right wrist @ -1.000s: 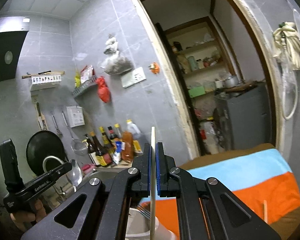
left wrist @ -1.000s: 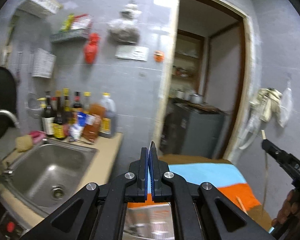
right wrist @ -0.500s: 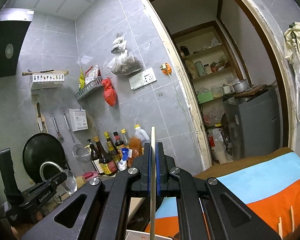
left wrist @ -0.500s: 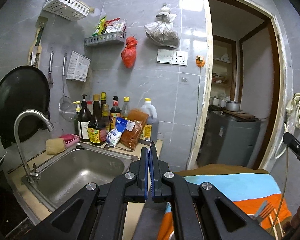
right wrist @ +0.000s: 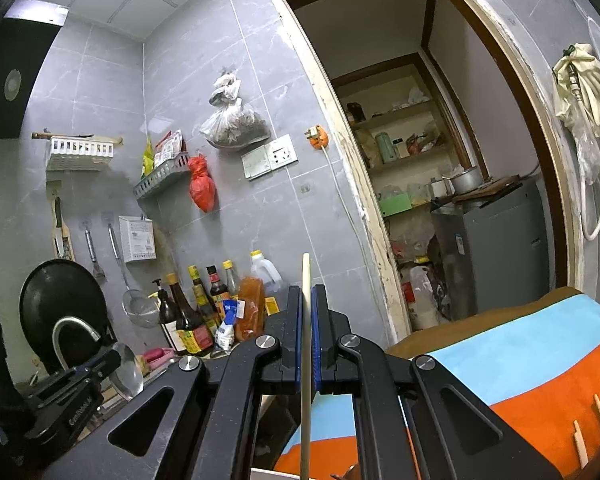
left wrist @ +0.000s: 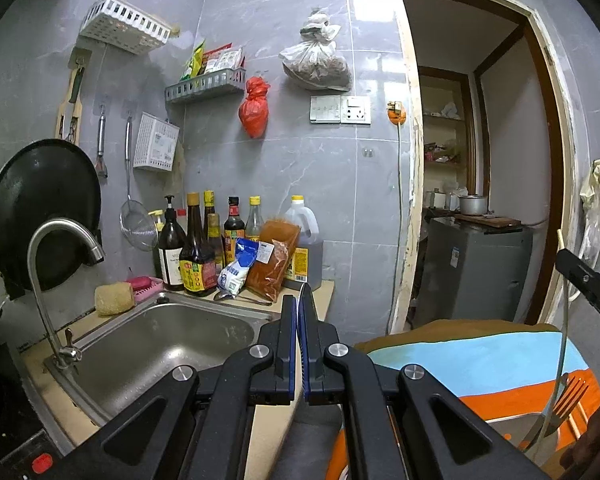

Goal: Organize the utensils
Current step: 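Lift and carry the spoon in the left tool while the right tool carries the chopstick to the caddy, then open the left tool to drop the spoon while the right tool releases the chopstick into the caddy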

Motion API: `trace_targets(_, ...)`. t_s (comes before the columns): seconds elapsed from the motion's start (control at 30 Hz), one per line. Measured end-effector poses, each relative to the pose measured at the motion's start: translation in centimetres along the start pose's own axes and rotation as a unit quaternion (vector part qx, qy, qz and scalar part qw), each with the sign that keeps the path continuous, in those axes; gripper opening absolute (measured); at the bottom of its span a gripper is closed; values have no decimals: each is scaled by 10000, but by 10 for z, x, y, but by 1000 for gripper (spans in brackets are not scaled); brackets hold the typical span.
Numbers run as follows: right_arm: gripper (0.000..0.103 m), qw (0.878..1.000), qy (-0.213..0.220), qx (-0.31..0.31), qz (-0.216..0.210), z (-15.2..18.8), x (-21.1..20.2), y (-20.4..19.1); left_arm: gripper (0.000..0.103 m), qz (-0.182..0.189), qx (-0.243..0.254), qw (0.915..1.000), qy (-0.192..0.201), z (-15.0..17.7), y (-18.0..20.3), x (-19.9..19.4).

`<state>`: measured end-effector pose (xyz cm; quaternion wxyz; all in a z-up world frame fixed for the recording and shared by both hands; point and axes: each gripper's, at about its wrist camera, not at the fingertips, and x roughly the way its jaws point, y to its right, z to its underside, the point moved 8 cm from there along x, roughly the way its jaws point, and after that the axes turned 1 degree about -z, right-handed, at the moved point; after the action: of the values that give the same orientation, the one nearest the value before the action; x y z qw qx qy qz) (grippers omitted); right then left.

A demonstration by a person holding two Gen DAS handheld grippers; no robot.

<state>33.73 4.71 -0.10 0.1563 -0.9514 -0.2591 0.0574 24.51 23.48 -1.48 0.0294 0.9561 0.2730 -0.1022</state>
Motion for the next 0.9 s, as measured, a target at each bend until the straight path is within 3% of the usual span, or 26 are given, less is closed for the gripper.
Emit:
trace_targets(0.33, 4, 9999, -84, -53, -67, 12, 2, -2, 2, 110, 305, 9992, 239, 5, 16, -10)
trace_targets(0.7, 4, 9997, -202, -83, -72, 16, -3, 1, 3, 411, 385, 9984, 89, 10, 25, -14)
trace_targets(0.9, 5, 9991, -397, -131, -86, 21, -13, 5, 5, 827, 198, 9961, -223, 16, 29, -15)
